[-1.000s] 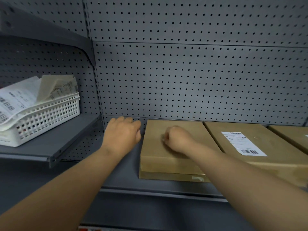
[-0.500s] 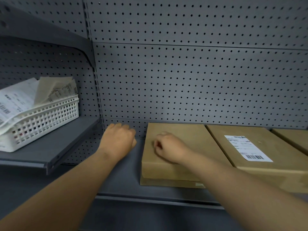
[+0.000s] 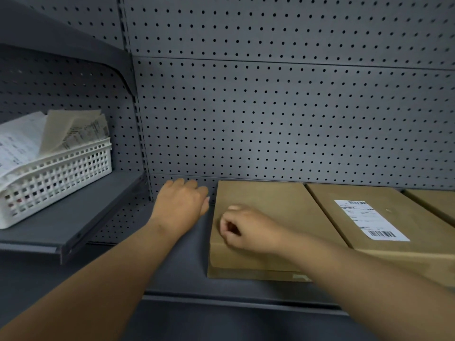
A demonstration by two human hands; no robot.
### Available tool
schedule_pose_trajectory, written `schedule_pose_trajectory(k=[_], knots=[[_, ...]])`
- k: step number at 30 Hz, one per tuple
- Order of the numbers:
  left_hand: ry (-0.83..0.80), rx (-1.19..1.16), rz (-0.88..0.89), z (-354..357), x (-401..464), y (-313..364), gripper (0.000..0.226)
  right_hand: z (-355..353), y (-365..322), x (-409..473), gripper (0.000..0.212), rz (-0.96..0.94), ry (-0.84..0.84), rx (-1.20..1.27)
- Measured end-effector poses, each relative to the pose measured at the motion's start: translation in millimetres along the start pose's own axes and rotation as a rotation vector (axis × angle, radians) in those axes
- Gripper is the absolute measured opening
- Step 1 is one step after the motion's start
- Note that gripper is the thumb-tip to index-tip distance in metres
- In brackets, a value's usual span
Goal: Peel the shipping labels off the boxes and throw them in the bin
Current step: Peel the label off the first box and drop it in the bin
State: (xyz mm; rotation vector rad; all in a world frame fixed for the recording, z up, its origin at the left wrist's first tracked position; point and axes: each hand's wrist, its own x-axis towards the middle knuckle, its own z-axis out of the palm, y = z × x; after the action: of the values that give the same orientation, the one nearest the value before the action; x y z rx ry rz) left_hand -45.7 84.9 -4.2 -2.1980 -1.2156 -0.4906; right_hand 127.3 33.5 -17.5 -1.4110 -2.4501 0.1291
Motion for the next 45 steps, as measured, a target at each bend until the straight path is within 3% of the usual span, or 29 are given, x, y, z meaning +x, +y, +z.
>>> schedule_pose_trajectory(k=[6,12,15,19,25,31,33,38,42,45], knots=[[0.011,-0.023,-0.018,5,-2,-4,0.029,-25,52,-2,0.011,0.239,0.066,-0.094],[-0.027,-0.018,-0.002,6,1,-2,0.021,1,4,11,0.006,-0.008,0.008,0.004],[-0.024,-0.014,-0.005,9,-2,-8,0.021,-16,28,4,0.006,0.058,-0.044,-0.024],[-0.004,-0.043,-0.012,12,-3,-11,0.021,-21,44,20,0.014,0.186,0.043,-0.099],[0.007,-0.050,-0.015,12,-3,-11,0.020,0,10,23,0.004,-0.074,-0.041,0.037],[0.025,-0.025,0.017,10,-7,-13,0.024,-21,70,46,0.029,0.398,0.021,-0.082],[0.026,-0.026,0.015,11,-7,-11,0.024,-10,58,62,0.033,0.371,0.030,-0.093],[0.025,-0.045,0.014,12,-6,-10,0.022,0,32,63,0.010,0.081,-0.041,0.014],[0.035,-0.056,0.007,12,-9,-14,0.021,-18,70,53,0.026,0.370,0.018,-0.100],[0.027,-0.041,-0.001,9,-9,-15,0.022,-11,47,55,0.028,0.287,0.019,-0.117]])
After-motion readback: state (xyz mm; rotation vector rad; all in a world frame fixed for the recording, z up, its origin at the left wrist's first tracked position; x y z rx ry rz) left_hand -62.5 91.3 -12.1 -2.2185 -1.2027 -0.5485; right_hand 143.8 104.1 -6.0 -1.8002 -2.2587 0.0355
